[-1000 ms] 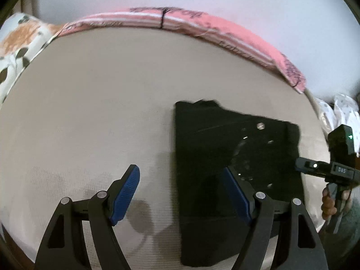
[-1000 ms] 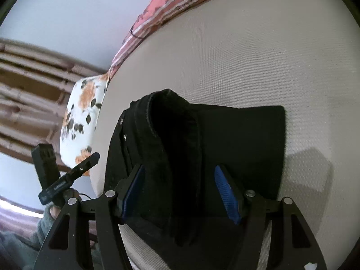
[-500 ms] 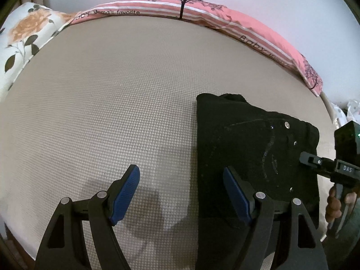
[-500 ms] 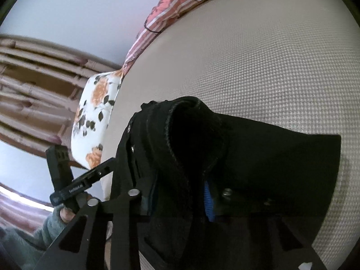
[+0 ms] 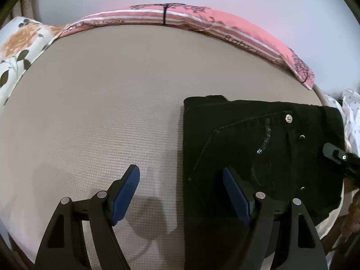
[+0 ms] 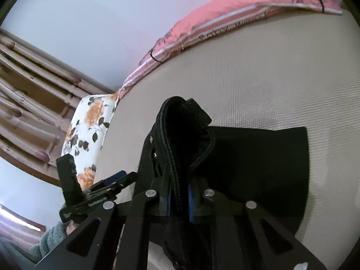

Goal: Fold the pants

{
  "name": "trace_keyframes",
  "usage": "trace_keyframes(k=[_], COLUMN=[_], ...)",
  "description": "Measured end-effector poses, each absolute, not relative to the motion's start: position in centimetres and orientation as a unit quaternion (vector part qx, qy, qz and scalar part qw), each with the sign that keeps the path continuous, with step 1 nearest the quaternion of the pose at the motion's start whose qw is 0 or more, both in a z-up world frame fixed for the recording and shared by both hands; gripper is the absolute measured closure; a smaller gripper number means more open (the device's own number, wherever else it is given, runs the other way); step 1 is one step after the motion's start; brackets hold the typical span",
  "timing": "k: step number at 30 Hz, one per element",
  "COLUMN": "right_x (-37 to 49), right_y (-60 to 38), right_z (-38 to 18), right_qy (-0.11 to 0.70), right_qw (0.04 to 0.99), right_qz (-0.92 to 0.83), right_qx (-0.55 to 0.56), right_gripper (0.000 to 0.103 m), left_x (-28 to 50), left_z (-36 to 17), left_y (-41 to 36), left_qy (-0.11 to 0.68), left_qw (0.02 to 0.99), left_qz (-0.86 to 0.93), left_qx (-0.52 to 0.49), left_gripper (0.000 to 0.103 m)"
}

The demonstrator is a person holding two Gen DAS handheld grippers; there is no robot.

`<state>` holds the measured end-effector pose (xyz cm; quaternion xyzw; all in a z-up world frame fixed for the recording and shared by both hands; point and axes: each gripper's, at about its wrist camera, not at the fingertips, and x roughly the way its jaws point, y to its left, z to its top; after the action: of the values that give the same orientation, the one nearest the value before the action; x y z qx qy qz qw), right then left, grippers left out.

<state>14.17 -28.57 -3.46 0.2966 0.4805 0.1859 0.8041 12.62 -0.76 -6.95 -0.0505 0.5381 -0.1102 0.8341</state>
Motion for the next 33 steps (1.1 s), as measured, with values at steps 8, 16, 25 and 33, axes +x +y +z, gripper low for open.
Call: trace_keyframes(k=[8,16,25,33], right_x=[12.4,10.9,11.3,8.4], right_y=[-31.3,-34.8,-35.1,-35.2], right_z=[-3.0,-6.1,-8.5,-6.0], right_qy=[0.469,0.478,0.502,0.499], right_qw=[0.813,0.807,0.8,0.81], right_qz=[0.137,0.077,0.05,0.038], right_qx=[0.318,0.338,0.325,0.306], right_gripper=[0.094,0.094,0.069,0.067], left_x=[13.0,13.2,12.9,11.7], left_z=[-6.0,-6.8,-9.1,-9.6], left_y=[-3.0,-4.0,-5.5,-5.5], left_qy=[0.525,0.53,0.542,0.555], left_qw=[0.84,0.836,0.828,0.817], left_qz=[-0.134,-0.141,-0.145,-0.158], left_qx=[-0.034,-0.015,0.015,0.019], left_gripper=[0.027,0.026,0.026,0.026])
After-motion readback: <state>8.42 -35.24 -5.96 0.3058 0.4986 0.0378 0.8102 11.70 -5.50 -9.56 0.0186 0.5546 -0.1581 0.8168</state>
